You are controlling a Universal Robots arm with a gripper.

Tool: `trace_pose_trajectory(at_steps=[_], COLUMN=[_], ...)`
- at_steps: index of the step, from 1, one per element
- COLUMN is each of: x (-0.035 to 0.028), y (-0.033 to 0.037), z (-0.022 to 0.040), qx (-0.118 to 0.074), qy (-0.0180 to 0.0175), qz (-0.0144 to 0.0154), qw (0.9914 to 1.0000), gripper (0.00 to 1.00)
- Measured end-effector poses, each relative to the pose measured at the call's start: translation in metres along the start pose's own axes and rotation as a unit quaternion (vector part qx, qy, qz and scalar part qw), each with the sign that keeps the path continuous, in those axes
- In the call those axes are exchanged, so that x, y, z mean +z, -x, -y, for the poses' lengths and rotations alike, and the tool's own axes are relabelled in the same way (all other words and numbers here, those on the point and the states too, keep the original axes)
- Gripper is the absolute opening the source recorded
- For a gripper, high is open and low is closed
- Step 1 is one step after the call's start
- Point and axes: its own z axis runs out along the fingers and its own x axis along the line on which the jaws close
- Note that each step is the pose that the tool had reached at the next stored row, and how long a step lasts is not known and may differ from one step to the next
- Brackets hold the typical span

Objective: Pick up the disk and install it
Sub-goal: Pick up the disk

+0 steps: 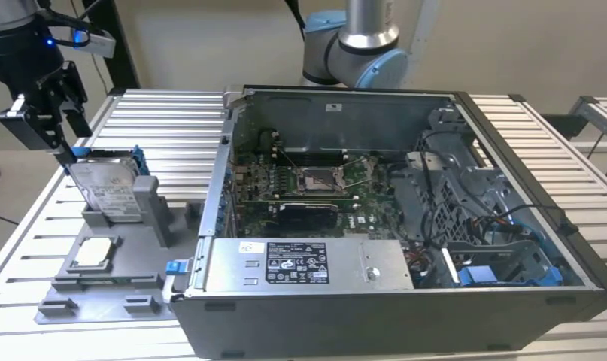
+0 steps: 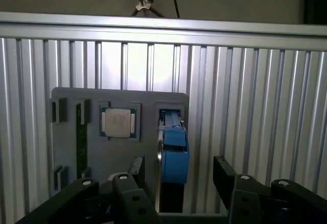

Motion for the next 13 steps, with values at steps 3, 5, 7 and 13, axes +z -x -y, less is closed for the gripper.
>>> trace_pose_trajectory(at_steps=[3, 5, 7, 13], x=[0.0007, 0.0011, 0.0014, 0.0030], y=[0.0000, 0.0000, 0.0000, 0.0000], z=[0.0000, -0.0001, -0.0001, -0.0001], qx=[0.000, 0.000, 0.000, 0.000], qy=[0.0001, 0.0001, 0.0001, -0.0001], qz=[0.0000, 0.0000, 0.0000, 0.0003], qw=[1.00000, 1.00000, 1.00000, 1.00000], gripper=[1.00, 1.00, 1.00, 1.00])
